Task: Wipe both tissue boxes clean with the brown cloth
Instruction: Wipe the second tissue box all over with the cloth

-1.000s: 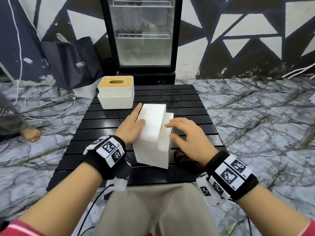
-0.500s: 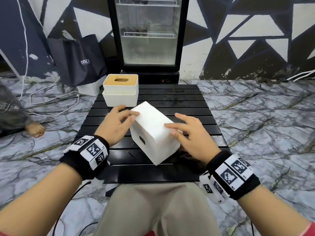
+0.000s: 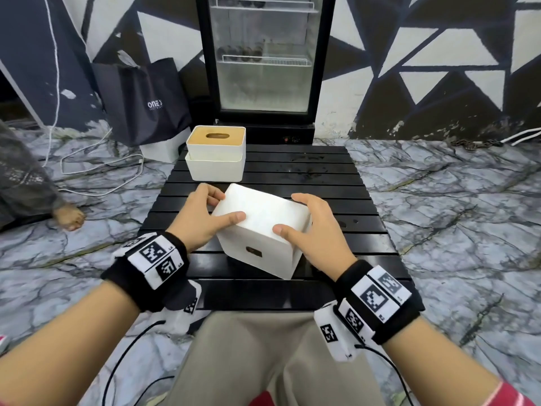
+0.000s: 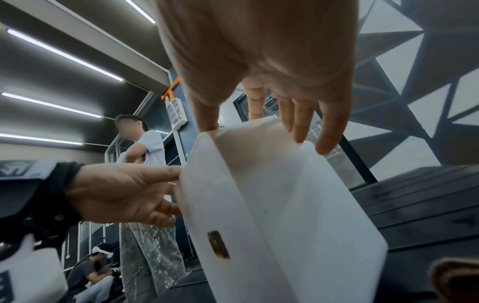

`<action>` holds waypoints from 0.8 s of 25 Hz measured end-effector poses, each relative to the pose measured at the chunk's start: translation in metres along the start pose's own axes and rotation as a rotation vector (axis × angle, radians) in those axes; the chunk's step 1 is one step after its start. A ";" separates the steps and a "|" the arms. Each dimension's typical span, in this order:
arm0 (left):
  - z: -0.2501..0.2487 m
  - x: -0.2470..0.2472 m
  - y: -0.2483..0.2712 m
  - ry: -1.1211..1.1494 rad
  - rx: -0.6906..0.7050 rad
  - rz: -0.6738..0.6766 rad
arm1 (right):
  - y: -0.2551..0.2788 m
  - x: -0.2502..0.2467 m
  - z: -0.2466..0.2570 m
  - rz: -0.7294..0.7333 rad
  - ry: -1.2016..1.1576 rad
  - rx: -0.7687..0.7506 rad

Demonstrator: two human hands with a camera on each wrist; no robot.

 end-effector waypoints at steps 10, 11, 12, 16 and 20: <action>0.020 0.005 0.034 -0.120 -0.054 0.364 | 0.026 0.017 -0.013 0.242 -0.129 0.177; 0.021 0.006 0.035 -0.103 -0.066 0.376 | 0.026 0.017 -0.013 0.236 -0.144 0.175; 0.023 0.005 0.036 -0.062 -0.083 0.377 | 0.027 0.017 -0.013 0.228 -0.166 0.170; 0.025 0.004 0.038 0.038 -0.124 0.387 | 0.027 0.012 -0.012 0.202 -0.200 0.108; 0.025 0.007 0.032 -0.090 -0.015 0.302 | 0.025 0.012 -0.019 0.154 -0.211 0.083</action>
Point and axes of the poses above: each hand's wrist, its own y-axis away from the middle knuckle, its own x-axis out of the palm, z = x × y, the point moved 8 cm from there along -y, towards the middle knuckle, and after that the axes turned 11 degrees about -x, right-handed, at the moved point
